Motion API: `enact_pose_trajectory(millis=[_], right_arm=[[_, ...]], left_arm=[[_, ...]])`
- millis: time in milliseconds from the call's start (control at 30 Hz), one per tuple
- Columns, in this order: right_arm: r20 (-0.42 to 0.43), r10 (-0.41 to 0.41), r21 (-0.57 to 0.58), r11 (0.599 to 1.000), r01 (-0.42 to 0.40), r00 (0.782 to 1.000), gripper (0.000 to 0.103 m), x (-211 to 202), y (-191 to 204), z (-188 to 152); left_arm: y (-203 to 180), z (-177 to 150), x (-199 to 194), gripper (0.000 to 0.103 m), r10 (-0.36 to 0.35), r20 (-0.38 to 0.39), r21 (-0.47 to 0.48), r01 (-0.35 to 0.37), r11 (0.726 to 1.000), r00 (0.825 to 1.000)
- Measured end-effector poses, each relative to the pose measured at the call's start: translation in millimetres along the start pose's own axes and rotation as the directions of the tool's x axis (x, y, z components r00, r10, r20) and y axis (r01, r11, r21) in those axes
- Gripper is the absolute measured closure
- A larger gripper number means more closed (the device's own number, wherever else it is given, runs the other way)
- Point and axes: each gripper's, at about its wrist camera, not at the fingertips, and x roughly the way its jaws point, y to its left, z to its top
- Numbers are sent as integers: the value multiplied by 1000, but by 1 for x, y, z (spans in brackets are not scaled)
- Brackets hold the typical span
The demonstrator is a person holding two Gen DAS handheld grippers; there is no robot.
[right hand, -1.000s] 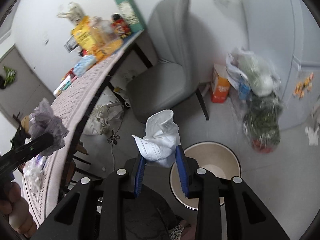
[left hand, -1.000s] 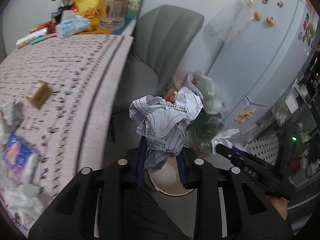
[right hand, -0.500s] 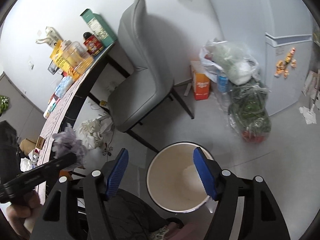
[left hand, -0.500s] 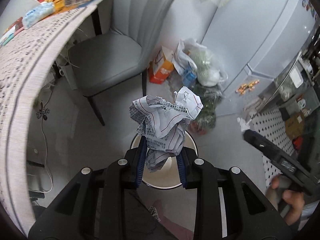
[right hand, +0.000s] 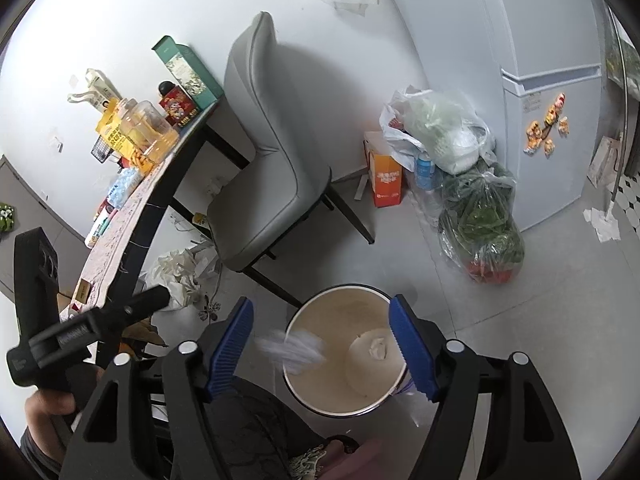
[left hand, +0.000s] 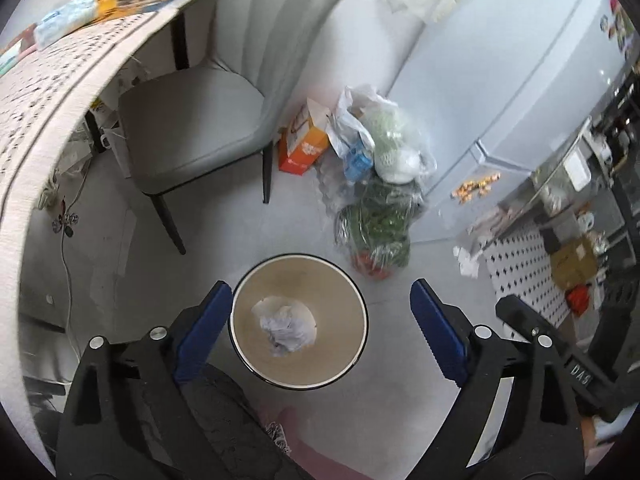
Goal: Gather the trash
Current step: 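Open the left tool over the bin to drop the printed paper, then move both tools back over the trash on the table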
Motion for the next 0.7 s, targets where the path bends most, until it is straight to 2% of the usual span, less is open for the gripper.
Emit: enact_pose_trajectory(millis=[133,200,333,367,467,533,700], right_arm=[[-9,20,-35,999,-21,1000,30,1,24,3],[-8,22,-56,998,-22,1000,24,0,37,4],[34,10,-112,994,-7,999,11,-8,72,6],[49,3,-124,992,3,999,7,-11,80,6],[55,-5,-165,986,14,998,8,-12,108,3],[58,-18,-179,984,28,998,8,-13,122,1],[86,-78,-198,976,94,993,8,-17,160,-2]], left_arm=[[10,5,-25,12,-5,58,-15,6,1000,998],[15,6,-40,7,-4,103,-19,6,1000,995],[30,7,-77,6,17,195,-33,-11,999,981],[35,7,-87,6,38,222,-39,-30,999,974],[46,6,-112,6,91,290,-59,-77,995,953],[59,3,-134,6,124,342,-85,-101,991,932],[80,-4,-169,6,189,404,-134,-146,980,895]])
